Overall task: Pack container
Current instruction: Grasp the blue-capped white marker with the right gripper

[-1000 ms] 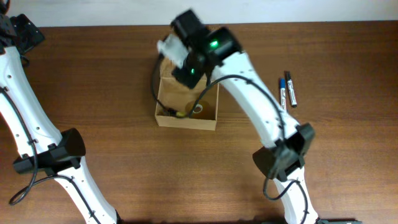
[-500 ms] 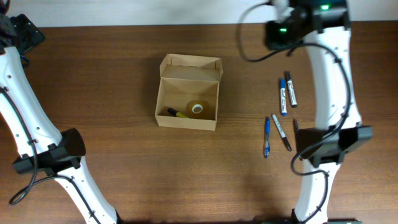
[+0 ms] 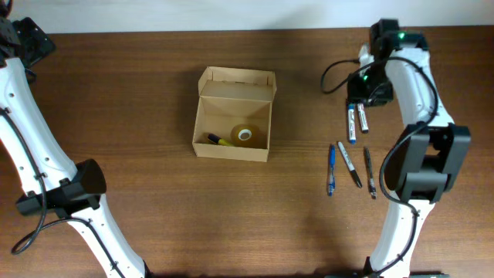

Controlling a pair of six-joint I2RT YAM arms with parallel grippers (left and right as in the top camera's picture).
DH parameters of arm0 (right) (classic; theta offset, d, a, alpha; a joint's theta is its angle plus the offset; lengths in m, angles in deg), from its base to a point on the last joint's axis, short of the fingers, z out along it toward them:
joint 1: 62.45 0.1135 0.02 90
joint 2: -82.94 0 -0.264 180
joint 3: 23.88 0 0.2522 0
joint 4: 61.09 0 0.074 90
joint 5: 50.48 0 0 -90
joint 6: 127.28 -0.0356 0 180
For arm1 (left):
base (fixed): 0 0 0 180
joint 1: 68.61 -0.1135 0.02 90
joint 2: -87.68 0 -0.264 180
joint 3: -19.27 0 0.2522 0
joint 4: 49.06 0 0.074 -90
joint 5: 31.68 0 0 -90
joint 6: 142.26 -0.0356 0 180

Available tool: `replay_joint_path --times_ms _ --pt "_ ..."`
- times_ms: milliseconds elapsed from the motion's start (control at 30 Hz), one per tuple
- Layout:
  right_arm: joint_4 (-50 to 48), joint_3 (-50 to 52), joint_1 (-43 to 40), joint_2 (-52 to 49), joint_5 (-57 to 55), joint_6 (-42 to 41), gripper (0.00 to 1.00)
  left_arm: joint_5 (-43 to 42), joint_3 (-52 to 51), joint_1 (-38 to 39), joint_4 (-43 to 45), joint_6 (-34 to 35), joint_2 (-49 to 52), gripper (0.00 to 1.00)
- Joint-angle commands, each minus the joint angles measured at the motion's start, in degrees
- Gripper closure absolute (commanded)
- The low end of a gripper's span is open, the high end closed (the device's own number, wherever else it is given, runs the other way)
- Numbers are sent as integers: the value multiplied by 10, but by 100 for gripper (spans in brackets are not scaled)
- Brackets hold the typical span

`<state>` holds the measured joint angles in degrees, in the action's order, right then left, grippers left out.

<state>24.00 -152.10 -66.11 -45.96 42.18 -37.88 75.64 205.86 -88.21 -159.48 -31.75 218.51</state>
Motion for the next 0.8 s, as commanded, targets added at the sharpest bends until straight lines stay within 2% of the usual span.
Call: replay_joint_path --times_ms 0,433,533,600,767 --pt "-37 58 2 2 3 -10 55 -2 4 -2 0 -7 -12 0" --pt "-115 150 3 1 3 -14 54 -2 4 -2 0 -7 -12 0" --pt "-123 162 3 1 3 -14 57 -2 4 -2 0 -7 -12 0" --pt "-129 170 3 2 3 -15 64 -2 4 -2 0 -7 -12 0" --pt "-133 180 4 2 3 -14 90 -2 4 -2 0 -7 -12 0"
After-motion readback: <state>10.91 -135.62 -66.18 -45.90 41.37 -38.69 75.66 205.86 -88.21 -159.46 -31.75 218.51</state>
